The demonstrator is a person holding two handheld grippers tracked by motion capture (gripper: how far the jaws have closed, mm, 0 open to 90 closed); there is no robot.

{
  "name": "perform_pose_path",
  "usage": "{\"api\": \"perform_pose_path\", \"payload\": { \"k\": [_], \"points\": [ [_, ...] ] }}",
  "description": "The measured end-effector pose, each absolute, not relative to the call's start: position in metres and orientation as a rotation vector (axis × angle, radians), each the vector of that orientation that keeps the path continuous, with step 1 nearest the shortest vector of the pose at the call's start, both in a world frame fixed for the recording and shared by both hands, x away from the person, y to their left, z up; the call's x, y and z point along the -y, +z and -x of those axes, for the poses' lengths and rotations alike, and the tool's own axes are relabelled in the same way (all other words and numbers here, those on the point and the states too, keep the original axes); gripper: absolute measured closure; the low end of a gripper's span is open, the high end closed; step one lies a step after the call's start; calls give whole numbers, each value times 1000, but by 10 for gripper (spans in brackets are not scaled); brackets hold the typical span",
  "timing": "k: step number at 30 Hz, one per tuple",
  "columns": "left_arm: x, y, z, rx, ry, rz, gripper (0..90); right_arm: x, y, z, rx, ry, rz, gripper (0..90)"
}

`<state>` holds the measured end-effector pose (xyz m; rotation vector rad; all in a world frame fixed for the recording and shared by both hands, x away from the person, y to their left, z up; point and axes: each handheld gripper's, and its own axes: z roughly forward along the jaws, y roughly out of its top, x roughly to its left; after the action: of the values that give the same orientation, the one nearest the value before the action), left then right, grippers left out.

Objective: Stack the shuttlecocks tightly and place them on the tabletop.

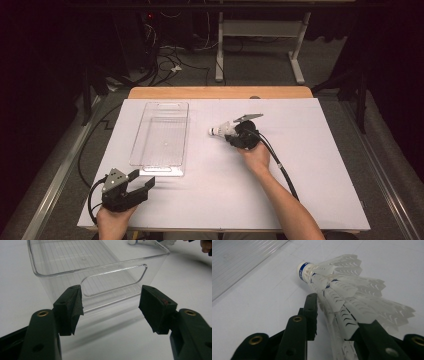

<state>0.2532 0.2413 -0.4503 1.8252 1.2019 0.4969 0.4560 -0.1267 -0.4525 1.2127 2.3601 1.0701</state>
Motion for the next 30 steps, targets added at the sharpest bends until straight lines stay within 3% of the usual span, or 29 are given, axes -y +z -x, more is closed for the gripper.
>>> {"api": "perform_pose_path", "payload": {
  "k": [15,30],
  "points": [
    [-243,-451,-254,-1199,489,-1823,360,127,-452,-456,-2367,1063,-1194,874],
    [-244,-451,-254,-1199,482,-1818,360,129,-448,-454,-2362,1076,-1175,886]
  ]
}}
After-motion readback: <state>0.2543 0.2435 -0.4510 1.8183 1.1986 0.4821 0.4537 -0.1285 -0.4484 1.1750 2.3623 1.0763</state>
